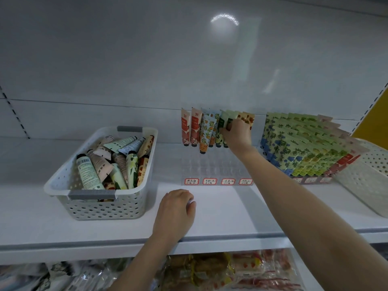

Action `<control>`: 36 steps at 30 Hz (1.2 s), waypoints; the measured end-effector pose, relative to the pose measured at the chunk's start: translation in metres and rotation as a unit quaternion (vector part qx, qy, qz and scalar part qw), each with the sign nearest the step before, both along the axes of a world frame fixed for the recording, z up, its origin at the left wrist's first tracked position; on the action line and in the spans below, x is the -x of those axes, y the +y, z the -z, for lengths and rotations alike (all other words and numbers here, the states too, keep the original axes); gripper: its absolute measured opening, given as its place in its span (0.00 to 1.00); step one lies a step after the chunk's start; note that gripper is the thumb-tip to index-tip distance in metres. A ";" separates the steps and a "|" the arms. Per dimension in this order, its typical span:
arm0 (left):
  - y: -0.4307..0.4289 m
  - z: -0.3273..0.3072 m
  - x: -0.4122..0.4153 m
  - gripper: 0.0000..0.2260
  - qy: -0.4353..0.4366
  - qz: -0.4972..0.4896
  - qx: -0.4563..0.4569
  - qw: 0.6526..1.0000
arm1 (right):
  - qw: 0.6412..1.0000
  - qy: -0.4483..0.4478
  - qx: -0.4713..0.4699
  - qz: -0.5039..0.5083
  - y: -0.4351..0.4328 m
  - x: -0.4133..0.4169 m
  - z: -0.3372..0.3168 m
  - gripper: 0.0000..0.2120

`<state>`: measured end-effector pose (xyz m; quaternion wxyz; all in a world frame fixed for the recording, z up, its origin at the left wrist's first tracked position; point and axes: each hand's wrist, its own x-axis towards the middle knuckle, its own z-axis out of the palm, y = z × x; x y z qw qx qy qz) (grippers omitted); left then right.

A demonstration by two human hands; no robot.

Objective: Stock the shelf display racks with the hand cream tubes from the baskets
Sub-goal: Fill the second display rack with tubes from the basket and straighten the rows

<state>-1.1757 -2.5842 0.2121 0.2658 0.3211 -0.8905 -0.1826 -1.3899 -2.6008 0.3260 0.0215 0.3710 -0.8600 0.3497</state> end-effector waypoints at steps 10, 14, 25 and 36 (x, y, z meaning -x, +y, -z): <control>0.005 -0.004 0.001 0.09 -0.026 0.011 -0.007 1.000 | 0.998 0.048 0.022 -0.039 0.020 -0.006 0.008 0.05; 0.016 -0.027 -0.006 0.13 -0.006 0.035 0.005 0.999 | 0.998 0.038 0.011 -0.057 0.029 -0.017 -0.001 0.08; -0.065 -0.114 -0.081 0.12 0.006 -0.151 0.058 0.987 | 0.972 -0.106 0.013 -0.210 0.005 -0.113 -0.029 0.09; -0.157 -0.114 -0.067 0.16 -0.138 -0.214 -0.068 0.965 | 0.943 -0.043 -0.148 -0.295 -0.035 -0.197 -0.016 0.18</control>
